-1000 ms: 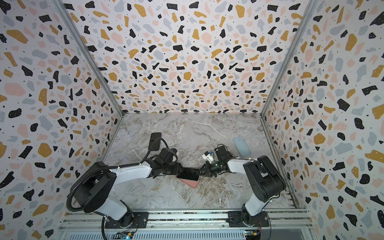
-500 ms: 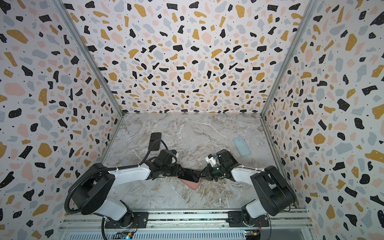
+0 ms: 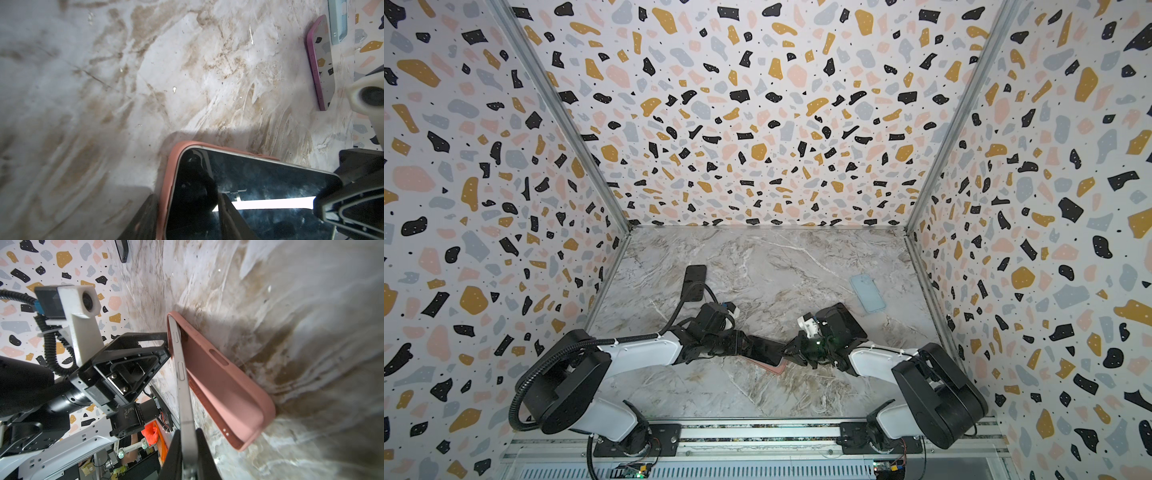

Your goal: Put the phone into the phone case

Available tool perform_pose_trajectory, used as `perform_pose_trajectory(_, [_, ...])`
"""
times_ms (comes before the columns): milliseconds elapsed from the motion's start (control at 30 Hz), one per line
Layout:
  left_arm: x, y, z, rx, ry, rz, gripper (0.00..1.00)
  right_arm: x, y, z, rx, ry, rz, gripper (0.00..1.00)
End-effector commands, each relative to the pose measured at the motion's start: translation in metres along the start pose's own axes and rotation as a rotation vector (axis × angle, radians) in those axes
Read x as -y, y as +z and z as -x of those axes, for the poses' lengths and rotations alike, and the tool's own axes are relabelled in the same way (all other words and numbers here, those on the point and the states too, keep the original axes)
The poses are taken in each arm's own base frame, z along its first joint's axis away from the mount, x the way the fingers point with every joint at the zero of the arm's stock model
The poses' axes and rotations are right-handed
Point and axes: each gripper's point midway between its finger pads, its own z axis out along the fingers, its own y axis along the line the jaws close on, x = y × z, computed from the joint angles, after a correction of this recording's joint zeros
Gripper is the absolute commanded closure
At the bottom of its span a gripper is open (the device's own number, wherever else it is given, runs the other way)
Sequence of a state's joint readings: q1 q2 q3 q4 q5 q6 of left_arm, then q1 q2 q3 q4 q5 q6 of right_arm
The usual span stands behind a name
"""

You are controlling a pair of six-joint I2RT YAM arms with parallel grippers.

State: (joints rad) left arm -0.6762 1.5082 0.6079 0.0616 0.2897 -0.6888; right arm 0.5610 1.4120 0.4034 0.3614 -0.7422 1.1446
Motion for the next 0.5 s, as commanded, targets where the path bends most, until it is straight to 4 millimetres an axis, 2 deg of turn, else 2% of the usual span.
perform_pose_trajectory(0, [0.0141, -0.0023, 0.0015, 0.007, 0.009, -0.064, 0.53, 0.0485, 0.0073, -0.0015, 0.037, 0.158, -0.166, 1.0])
perform_pose_trajectory(467, [0.0164, 0.0009, 0.0031, 0.007, -0.003, -0.078, 0.53, 0.0553, 0.013, -0.003, 0.017, 0.137, -0.192, 1.0])
